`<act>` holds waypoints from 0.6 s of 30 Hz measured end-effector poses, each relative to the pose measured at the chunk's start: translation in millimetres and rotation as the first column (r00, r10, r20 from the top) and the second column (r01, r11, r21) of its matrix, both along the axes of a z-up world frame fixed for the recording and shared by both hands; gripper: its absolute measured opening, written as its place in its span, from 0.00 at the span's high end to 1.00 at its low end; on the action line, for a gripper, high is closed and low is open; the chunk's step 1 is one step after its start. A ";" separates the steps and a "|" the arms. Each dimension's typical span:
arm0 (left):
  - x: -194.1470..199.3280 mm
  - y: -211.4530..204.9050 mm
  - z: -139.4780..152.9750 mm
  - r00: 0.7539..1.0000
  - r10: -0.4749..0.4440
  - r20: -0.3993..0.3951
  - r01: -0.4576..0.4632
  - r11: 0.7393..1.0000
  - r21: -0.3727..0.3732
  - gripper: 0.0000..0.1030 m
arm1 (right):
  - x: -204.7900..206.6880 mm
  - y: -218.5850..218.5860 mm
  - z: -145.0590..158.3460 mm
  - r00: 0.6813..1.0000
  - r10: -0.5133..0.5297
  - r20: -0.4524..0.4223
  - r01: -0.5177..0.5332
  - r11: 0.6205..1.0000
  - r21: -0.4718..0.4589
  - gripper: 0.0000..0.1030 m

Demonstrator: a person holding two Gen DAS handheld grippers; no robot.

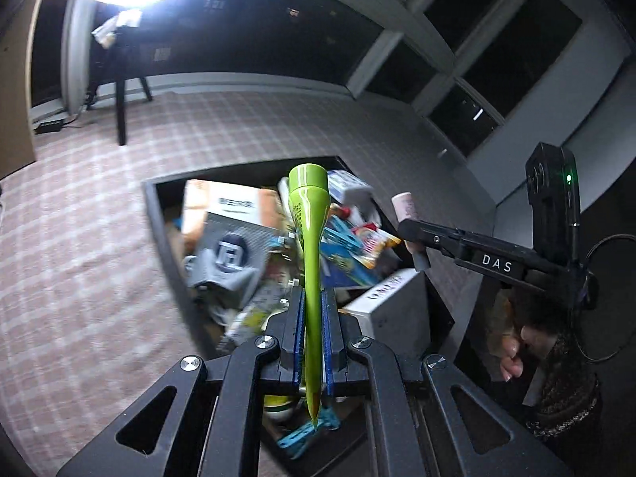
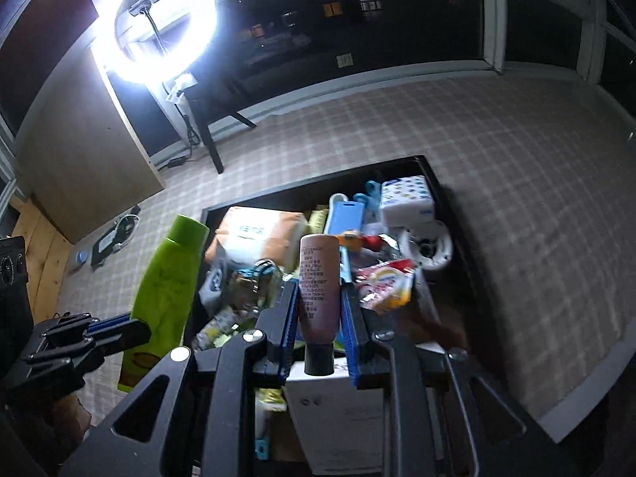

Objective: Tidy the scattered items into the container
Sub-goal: 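Carry both items over the black box and open both tools, then move both tools back to the black wet-wipe pack and cable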

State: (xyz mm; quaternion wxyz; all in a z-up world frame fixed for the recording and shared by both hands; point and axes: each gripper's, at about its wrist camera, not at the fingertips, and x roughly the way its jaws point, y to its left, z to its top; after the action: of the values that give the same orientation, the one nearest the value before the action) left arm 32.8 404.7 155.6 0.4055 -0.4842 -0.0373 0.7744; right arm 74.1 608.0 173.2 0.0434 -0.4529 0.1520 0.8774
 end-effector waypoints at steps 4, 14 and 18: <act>5.6 17.4 -2.9 0.999 -0.028 0.016 0.028 0.999 -0.038 0.75 | 1.9 4.6 0.5 1.000 -0.029 0.009 0.029 0.999 0.030 0.64; 1.8 -2.2 3.8 0.996 0.060 -0.062 -0.065 0.995 -0.081 0.71 | -7.1 -11.5 13.2 0.998 0.033 -0.059 -0.031 0.999 0.039 0.52; -5.4 -27.6 4.4 0.991 0.104 -0.087 -0.113 0.988 -0.102 0.71 | -24.6 -36.1 16.4 0.990 0.113 -0.081 -0.110 0.993 0.036 0.50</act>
State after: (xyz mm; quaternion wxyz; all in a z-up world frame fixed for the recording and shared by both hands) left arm 27.4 377.2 160.0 0.3376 -0.4707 -0.0056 0.8152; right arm 49.4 571.9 189.5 -0.0049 -0.4231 0.1141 0.8989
